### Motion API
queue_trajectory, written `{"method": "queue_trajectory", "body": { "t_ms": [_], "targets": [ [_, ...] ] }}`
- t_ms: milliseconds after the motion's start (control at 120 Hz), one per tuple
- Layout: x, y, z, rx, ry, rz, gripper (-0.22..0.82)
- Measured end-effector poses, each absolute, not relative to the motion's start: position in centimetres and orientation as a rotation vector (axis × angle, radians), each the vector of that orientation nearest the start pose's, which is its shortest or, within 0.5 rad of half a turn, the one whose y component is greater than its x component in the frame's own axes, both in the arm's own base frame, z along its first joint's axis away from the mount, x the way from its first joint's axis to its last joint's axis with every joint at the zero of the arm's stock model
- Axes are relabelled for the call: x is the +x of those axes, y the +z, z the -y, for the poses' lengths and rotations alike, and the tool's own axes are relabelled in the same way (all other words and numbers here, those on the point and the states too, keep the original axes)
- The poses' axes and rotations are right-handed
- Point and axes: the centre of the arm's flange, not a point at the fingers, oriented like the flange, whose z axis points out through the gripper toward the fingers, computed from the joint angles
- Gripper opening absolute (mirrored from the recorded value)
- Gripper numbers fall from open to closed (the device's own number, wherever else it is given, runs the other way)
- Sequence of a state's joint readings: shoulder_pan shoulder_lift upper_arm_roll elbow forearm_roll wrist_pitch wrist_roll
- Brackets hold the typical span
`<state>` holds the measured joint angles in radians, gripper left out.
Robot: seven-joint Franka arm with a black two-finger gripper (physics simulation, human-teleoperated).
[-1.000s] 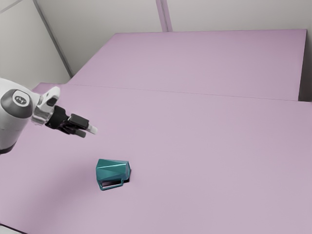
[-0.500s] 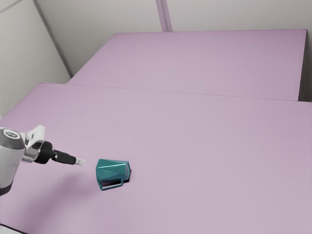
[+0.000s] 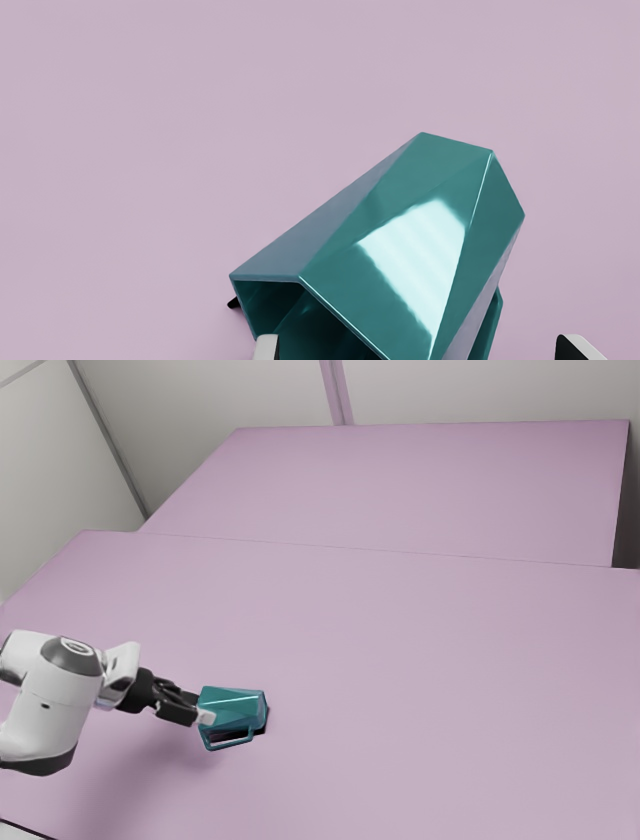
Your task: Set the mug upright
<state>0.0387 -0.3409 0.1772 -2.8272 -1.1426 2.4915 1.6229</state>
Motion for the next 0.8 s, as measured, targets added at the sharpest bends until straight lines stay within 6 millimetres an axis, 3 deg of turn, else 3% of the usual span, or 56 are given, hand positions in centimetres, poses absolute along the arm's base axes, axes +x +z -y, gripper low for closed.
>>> {"method": "queue_trajectory", "body": {
  "t_ms": [233, 358, 633, 800],
  "targets": [
    [35.6, 27.9, -5.5, -3.332, -0.973, -0.881, 0.6],
    [36.0, 27.7, -4.6, -3.307, -0.974, -0.926, 0.54],
    [36.3, 27.9, -4.1, -3.253, -0.998, -0.959, 0.27],
    [37.1, 29.0, -4.0, -3.202, -1.041, -1.0, 0.09]
  ]
}}
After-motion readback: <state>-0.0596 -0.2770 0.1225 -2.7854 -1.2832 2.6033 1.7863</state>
